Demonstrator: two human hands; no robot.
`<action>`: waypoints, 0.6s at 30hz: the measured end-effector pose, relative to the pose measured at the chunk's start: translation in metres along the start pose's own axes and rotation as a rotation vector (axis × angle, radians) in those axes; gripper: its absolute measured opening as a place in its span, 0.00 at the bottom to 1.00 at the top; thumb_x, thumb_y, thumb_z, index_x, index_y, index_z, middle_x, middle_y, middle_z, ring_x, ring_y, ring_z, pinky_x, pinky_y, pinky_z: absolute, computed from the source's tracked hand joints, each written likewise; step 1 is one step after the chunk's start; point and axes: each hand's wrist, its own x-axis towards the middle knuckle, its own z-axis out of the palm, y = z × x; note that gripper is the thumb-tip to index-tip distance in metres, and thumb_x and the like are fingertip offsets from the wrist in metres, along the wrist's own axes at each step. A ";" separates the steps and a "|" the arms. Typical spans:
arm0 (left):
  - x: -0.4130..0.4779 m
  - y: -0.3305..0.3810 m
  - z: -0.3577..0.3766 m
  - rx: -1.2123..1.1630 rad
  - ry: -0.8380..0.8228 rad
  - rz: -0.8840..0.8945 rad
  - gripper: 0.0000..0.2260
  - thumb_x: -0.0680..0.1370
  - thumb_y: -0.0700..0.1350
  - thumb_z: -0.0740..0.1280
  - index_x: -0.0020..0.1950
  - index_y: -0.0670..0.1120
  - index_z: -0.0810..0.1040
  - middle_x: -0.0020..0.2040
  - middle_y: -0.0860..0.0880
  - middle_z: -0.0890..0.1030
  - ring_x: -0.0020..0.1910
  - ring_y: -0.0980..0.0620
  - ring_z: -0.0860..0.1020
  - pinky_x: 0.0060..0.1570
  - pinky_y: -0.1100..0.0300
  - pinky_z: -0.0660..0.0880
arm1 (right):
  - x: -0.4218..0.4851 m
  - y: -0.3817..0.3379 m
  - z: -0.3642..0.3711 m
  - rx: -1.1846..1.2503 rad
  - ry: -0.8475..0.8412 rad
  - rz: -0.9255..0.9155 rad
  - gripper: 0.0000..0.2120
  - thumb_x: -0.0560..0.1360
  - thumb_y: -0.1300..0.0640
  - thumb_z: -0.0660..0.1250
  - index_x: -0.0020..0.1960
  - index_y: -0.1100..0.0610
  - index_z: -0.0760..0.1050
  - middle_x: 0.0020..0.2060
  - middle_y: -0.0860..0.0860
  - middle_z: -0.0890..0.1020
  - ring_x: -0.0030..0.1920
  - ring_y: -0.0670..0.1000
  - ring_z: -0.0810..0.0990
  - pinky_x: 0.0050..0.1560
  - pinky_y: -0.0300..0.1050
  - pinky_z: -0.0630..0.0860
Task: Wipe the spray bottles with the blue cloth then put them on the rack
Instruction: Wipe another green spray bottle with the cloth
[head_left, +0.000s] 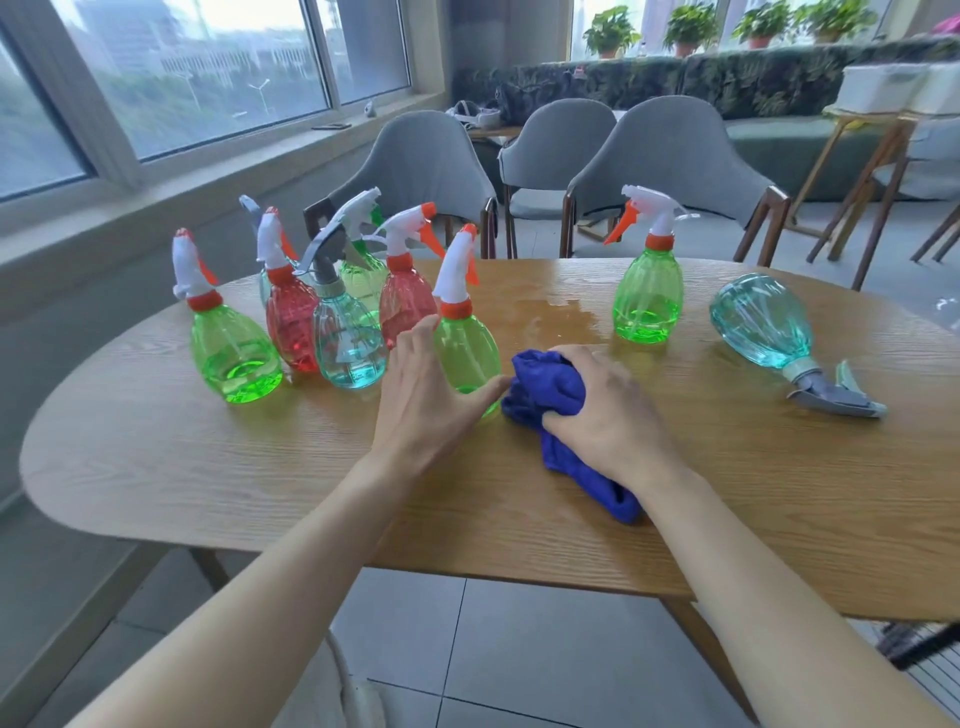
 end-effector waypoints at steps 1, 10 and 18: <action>0.000 -0.001 0.000 0.015 0.018 -0.011 0.44 0.72 0.64 0.78 0.78 0.46 0.63 0.69 0.46 0.72 0.70 0.47 0.71 0.67 0.57 0.66 | -0.001 -0.001 -0.001 -0.013 0.011 -0.008 0.32 0.71 0.53 0.76 0.73 0.46 0.72 0.60 0.47 0.79 0.61 0.53 0.76 0.59 0.52 0.76; -0.001 0.011 -0.008 0.029 0.357 -0.070 0.35 0.75 0.61 0.78 0.70 0.42 0.68 0.62 0.46 0.71 0.62 0.46 0.71 0.65 0.47 0.72 | 0.001 0.006 -0.018 0.324 0.149 0.125 0.27 0.71 0.62 0.78 0.65 0.48 0.71 0.46 0.46 0.84 0.46 0.50 0.82 0.45 0.40 0.75; -0.015 0.069 0.009 -0.369 -0.138 0.060 0.28 0.79 0.59 0.74 0.74 0.49 0.70 0.64 0.52 0.76 0.64 0.56 0.75 0.65 0.60 0.73 | 0.001 0.004 -0.042 1.106 0.145 0.243 0.19 0.73 0.68 0.78 0.62 0.58 0.81 0.54 0.54 0.88 0.55 0.56 0.88 0.57 0.53 0.83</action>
